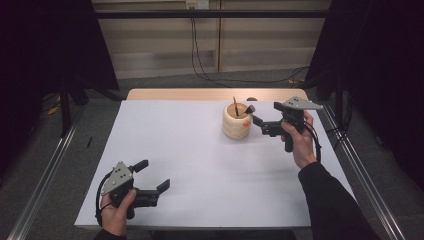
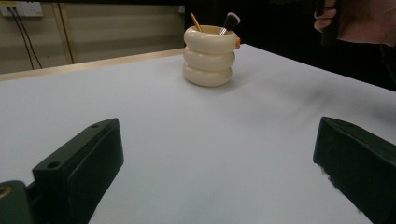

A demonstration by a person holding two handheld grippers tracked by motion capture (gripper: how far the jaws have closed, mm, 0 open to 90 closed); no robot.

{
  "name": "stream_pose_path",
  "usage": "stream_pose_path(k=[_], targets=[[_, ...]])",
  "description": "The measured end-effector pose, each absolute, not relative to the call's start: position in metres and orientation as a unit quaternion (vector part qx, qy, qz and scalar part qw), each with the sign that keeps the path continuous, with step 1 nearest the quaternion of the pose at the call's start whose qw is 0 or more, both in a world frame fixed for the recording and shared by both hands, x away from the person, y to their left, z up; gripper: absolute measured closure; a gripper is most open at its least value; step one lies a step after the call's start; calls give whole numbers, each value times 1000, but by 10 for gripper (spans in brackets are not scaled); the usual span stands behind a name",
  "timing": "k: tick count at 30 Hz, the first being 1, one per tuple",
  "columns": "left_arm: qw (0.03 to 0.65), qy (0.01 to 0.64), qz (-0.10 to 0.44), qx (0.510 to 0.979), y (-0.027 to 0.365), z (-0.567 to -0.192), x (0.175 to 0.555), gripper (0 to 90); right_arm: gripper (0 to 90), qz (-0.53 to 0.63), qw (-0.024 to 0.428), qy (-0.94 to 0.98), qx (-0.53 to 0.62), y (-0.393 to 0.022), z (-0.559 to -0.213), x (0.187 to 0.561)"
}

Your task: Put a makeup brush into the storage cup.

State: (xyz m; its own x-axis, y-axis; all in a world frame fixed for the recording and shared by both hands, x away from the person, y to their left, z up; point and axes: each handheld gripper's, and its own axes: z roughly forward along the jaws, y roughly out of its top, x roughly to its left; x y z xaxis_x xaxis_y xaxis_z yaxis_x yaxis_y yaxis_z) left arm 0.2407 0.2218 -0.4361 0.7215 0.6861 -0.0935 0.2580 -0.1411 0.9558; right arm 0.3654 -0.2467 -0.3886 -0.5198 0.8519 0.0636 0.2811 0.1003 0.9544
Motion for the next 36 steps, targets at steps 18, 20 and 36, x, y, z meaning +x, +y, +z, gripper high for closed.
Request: stream_pose_path(k=[18, 20, 36], targets=[[571, 333, 196, 724, 225, -435, 240, 15, 0, 537, 273, 678, 422, -270, -401, 319], [571, 334, 196, 724, 225, -435, 239, 15, 0, 537, 271, 677, 424, -272, -400, 314], [574, 338, 203, 718, 229, -432, 237, 15, 11, 532, 278, 678, 425, -283, -407, 264]])
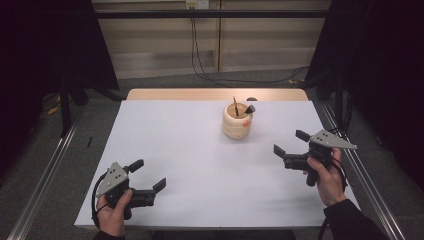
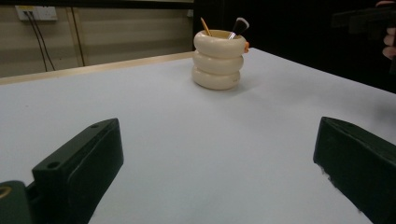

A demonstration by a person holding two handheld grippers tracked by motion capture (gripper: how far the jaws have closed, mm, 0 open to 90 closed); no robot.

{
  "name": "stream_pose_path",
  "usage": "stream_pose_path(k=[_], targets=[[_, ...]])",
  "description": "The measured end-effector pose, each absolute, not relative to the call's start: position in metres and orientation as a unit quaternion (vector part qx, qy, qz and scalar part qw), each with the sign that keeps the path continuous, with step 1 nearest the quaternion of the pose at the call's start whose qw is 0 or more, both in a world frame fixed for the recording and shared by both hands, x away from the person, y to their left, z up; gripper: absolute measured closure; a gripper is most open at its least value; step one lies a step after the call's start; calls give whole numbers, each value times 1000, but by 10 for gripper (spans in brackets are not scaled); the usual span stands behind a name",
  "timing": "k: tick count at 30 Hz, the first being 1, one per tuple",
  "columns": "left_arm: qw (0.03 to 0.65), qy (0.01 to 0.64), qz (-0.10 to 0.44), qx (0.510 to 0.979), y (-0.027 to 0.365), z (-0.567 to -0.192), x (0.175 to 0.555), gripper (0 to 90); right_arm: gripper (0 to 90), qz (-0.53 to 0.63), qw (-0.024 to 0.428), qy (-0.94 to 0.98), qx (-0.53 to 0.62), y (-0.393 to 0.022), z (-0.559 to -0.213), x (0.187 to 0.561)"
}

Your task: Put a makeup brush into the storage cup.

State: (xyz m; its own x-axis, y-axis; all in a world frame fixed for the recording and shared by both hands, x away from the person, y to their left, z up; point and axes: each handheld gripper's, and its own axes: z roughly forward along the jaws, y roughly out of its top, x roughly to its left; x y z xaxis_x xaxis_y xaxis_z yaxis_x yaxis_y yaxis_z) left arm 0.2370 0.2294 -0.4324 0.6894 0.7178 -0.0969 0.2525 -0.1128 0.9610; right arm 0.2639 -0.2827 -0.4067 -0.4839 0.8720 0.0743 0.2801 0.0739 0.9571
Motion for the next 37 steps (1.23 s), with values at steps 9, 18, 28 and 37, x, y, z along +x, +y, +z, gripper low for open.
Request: stream_pose_path(k=[9, 18, 28, 37], targets=[[575, 335, 203, 718, 226, -432, 235, 14, 10, 532, 272, 671, 439, -292, -419, 243], [576, 344, 204, 713, 227, -432, 230, 15, 12, 521, 275, 675, 445, -300, -429, 227], [577, 344, 203, 713, 226, -432, 228, 15, 10, 511, 281, 675, 452, -312, -438, 205], [572, 339, 208, 717, 227, -432, 229, 15, 11, 520, 272, 672, 451, -311, -439, 205]])
